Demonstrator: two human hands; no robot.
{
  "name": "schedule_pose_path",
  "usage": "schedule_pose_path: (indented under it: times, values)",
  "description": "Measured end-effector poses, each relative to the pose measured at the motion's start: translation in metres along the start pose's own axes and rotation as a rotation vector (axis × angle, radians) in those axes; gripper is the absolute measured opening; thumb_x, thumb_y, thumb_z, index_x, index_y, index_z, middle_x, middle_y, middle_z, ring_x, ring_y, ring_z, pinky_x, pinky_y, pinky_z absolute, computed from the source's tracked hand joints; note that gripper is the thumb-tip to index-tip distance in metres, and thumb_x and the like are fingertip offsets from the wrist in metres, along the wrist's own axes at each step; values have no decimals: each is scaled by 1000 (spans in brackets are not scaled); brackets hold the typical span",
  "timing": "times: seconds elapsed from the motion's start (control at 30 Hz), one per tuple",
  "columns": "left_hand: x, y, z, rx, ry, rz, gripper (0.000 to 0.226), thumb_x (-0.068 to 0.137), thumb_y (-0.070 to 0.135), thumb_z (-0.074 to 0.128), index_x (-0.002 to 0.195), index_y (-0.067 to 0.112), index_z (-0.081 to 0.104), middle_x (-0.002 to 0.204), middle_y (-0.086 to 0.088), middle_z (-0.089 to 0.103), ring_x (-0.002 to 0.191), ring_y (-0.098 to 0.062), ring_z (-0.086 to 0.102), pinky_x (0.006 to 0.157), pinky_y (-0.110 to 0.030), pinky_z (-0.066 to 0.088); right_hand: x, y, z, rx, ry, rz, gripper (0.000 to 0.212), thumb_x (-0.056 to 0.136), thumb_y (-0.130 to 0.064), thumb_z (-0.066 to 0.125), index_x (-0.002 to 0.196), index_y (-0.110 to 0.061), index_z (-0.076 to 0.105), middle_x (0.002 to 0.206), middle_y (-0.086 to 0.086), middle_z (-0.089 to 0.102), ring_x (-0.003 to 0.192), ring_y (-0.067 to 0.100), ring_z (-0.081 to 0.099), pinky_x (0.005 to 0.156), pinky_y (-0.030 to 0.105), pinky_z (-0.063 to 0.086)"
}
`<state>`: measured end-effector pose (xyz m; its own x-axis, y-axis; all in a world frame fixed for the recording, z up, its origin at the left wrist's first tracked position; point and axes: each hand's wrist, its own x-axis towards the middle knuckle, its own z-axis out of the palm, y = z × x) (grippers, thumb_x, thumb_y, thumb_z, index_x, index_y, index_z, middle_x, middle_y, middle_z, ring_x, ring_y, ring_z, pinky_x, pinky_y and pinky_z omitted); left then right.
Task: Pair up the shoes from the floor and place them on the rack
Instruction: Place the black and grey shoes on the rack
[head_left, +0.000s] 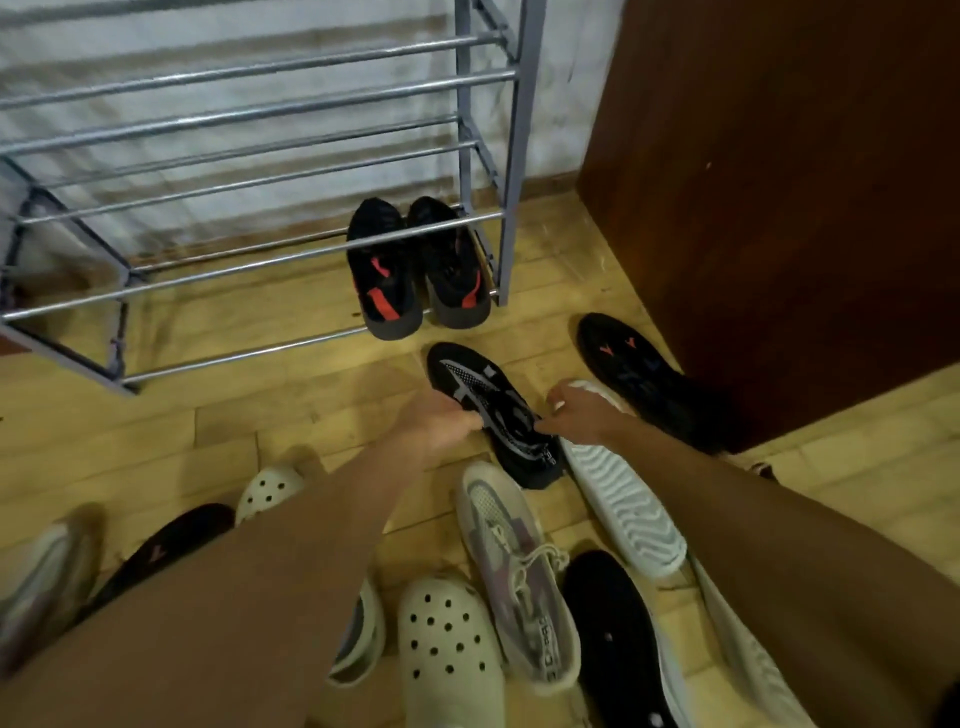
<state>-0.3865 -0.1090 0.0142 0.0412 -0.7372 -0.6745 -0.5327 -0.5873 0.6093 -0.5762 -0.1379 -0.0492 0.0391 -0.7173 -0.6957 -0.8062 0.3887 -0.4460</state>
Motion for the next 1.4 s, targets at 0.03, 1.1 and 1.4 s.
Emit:
schedule_pose_path:
  times: [0.03,1.1,1.4]
  values:
    - [-4,-2,5,3,-9,2,19,86,22,65,98,7,64,95,-5,57,92,-21,54,88,-37,49,1,1,5,-25,-27,-1,74,90,-32,63,149,-3,30,152,14,37,137,28,40,105,32,37]
    - [-193,62,-105,-428,147,208,7,87,7,66,89,11,60,97,-8,65,67,-16,59,64,-28,55,-219,-159,-91,309,-90,-527,41,75,1,76,105,-12,51,105,6,64,104,27,62,94,46,50]
    - [-288,50,-215,-543,381,429,32,83,-6,65,112,1,54,113,-19,67,94,-33,68,67,-35,60,-311,-273,-82,250,-12,-756,43,82,-7,72,120,-21,58,92,1,77,98,24,71,94,44,53]
